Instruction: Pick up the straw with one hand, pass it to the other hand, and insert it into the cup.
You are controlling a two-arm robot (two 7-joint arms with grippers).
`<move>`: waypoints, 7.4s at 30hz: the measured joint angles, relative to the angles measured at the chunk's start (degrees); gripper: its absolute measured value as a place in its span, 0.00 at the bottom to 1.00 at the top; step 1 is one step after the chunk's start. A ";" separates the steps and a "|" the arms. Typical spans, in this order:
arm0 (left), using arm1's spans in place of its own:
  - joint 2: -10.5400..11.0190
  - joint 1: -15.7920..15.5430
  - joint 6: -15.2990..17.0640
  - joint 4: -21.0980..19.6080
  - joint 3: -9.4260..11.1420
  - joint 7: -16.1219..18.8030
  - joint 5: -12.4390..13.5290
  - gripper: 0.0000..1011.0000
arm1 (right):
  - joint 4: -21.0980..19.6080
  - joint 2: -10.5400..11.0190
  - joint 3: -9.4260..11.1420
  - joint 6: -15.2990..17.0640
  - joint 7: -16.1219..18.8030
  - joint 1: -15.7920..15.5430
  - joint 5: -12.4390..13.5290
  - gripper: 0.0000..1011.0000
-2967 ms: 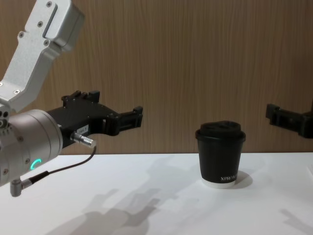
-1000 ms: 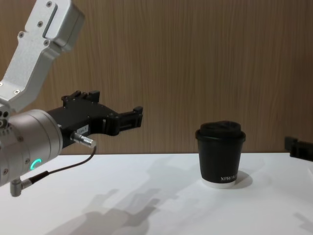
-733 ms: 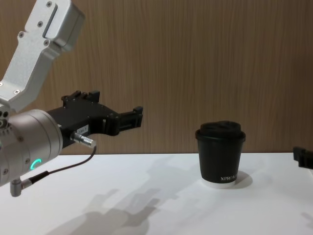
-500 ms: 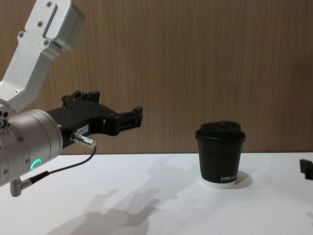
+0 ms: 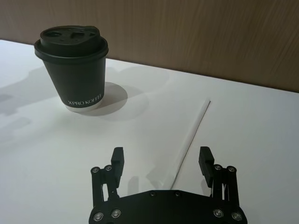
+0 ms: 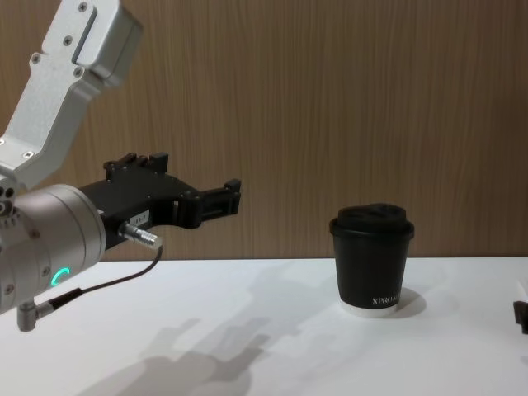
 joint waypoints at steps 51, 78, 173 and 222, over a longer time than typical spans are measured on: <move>0.00 0.00 0.00 0.00 0.00 0.00 0.00 0.99 | 3.26 -4.49 2.50 8.51 -0.39 2.55 0.26 0.99; 0.00 0.00 0.00 0.00 0.00 0.00 0.00 0.99 | 3.02 -5.82 2.80 10.98 -0.66 2.84 -0.73 0.96; 0.00 0.00 0.00 0.00 0.00 0.00 0.00 0.99 | -4.68 0.43 5.54 -9.23 3.16 -2.62 -6.71 0.00; 0.00 0.00 0.00 0.00 0.00 0.00 0.00 0.99 | -11.80 10.38 3.99 -30.91 25.80 -1.00 2.19 0.00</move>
